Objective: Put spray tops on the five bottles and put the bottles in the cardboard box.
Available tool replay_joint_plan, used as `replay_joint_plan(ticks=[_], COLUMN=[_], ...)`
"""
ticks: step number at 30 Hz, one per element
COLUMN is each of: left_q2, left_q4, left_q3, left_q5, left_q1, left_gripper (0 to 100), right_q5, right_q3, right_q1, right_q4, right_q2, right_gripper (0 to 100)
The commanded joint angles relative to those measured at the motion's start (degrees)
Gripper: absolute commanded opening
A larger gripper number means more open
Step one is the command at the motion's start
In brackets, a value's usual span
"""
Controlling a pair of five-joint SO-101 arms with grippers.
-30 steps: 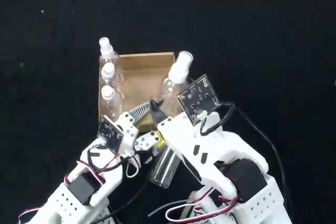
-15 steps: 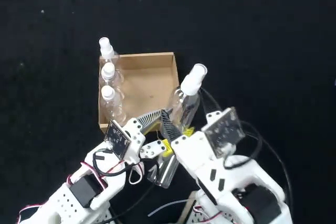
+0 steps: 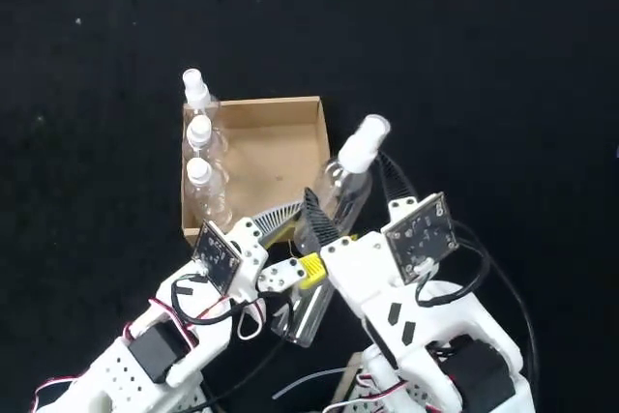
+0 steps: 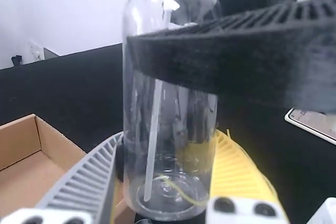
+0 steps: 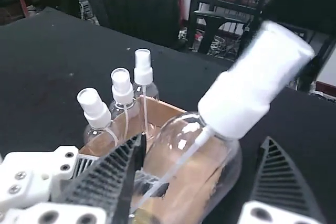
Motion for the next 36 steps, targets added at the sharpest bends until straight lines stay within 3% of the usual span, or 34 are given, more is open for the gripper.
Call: replay_joint_plan(ticks=[1,11,16,27,30,36], left_q2=[-0.2,-0.4,-0.4,-0.4,-0.3,-0.4], left_q4=[0.3,0.2,0.2,0.3,0.3,0.3], left_q3=[1.4,1.4,1.4,1.4,1.4,1.4], left_q5=[-0.4,-0.4,-0.4,-0.4,-0.4,-0.4], left_q1=[0.4,0.0,0.0,0.0,0.0,0.0], left_gripper=[10,10,10,10,11,11], right_q5=[0.0,0.4,0.5,0.5,0.5,0.5], right_q3=[0.1,-0.2,-0.3,0.1,0.1,0.0], right_q1=[2.4,-2.6,-3.0,-2.7,-2.7,-2.7], right_q4=[-1.8,-0.4,0.4,0.8,0.9,3.1], right_q2=[-0.7,-0.5,-1.0,-1.0,-1.0,-1.0], right_gripper=[26.2,24.1,13.2,2.1,4.3,22.5])
